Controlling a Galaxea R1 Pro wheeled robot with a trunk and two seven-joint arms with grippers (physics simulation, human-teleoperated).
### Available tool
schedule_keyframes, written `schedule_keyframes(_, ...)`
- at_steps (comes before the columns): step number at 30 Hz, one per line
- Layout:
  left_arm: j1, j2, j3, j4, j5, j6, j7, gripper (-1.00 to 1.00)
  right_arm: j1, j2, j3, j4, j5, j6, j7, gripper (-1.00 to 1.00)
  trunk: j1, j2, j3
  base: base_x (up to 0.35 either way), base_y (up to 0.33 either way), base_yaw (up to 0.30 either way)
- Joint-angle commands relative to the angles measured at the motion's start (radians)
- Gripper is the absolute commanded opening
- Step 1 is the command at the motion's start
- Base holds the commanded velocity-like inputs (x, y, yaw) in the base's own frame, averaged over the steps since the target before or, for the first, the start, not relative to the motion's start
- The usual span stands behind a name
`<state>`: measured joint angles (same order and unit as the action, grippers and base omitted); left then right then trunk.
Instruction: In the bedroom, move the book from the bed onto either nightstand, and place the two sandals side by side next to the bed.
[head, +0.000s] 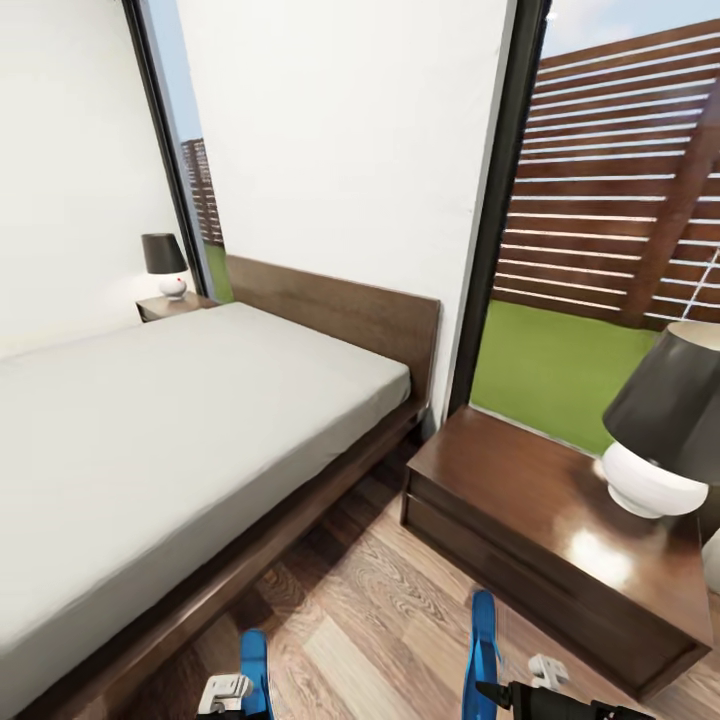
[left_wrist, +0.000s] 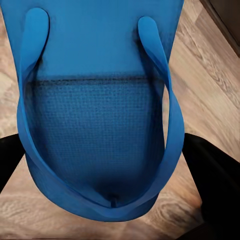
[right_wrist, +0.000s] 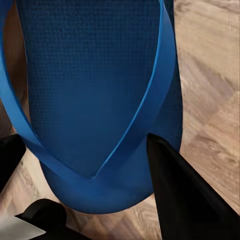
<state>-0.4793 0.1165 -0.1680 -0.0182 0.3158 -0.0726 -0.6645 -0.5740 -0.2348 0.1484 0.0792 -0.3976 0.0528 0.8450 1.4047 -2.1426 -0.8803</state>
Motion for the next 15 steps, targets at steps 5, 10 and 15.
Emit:
schedule_keyframes(5,-0.001,0.0,-0.008,0.001,0.005,-0.007,-0.001,-1.0,-0.001,0.0,0.005,0.002,-0.012,0.007,0.003,-1.0,0.0,0.0,-0.001,0.0,0.0,0.293)
schedule_keyframes(10,-0.001,0.0,-0.008,0.001,0.005,-0.007,-0.001,-1.0,-0.001,0.0,0.005,0.002,-0.012,0.007,0.003,-1.0,0.0,0.0,-0.001,0.0,0.0,0.293)
schedule_keyframes(15,-0.001,0.0,-0.008,0.001,0.004,-0.007,-0.001,-1.0,-0.001,0.0,0.005,0.002,-0.012,0.007,0.003,-1.0,0.0,0.0,-0.001,0.0,0.0,0.293)
